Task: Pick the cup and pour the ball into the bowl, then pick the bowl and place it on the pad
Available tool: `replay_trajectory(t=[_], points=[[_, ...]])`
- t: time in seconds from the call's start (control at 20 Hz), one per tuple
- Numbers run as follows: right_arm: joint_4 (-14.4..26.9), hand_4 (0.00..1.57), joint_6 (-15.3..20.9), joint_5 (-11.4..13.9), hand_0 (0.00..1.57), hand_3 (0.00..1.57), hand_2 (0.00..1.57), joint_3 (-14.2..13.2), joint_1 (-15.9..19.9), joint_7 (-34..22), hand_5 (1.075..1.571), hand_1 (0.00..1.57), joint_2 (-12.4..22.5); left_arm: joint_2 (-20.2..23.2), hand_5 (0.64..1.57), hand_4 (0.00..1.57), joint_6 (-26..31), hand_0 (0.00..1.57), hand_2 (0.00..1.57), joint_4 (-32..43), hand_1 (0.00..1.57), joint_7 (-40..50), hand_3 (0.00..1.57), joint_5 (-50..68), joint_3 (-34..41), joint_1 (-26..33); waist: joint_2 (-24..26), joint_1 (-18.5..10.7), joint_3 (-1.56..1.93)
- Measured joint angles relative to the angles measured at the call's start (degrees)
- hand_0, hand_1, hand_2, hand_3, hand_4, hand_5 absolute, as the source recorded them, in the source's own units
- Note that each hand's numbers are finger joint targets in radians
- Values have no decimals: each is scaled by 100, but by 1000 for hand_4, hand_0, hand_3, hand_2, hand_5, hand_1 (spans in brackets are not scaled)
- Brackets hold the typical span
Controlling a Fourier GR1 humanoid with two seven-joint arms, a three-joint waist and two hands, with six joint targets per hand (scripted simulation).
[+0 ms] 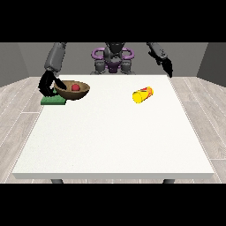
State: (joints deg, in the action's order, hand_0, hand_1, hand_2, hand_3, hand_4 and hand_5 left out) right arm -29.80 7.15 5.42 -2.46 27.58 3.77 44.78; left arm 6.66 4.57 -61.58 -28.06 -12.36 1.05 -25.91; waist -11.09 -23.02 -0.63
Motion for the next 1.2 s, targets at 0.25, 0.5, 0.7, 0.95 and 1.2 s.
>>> replay_trajectory(t=[0.25, 0.5, 0.7, 0.95, 1.2], points=[[-614, 1571, -699, 623, 1571, 1571, 1571, 665, 243, -731, 1555, 1571, 636, -65, 719, 0, -206, 0, 0, 505, 0, -134, 0, 42, 197, 297, 606, 506, 23], [-1424, 1571, -1196, 976, 1571, 1571, 1571, 1055, 497, -1266, 1543, 1571, 556, 313, 710, 0, -278, 0, 0, 1021, 0, -561, 0, 229, 694, 588, 847, 1184, 43], [-1578, 1571, -1119, 1067, 1571, 1412, 1571, 916, 501, -1045, 1558, 1571, 542, 779, 701, 0, -178, 0, 0, 1289, 0, -1167, 0, 512, 1196, 650, 479, 1540, 51], [-1216, 1424, -520, 1114, 1571, 1571, 1571, 534, 384, -538, 1564, 1571, 479, 1268, 1193, 772, 213, 0, 0, 1365, 0, -1717, 0, 918, 1656, 599, -172, 1563, 59], [-657, 1324, 102, 995, 1571, 1571, 1571, 45, 378, 101, 1556, 1571, 315, 1740, 1173, 888, 650, 0, 0, 1244, 0, -1924, 0, 1342, 2047, 470, -803, 1471, 60]])
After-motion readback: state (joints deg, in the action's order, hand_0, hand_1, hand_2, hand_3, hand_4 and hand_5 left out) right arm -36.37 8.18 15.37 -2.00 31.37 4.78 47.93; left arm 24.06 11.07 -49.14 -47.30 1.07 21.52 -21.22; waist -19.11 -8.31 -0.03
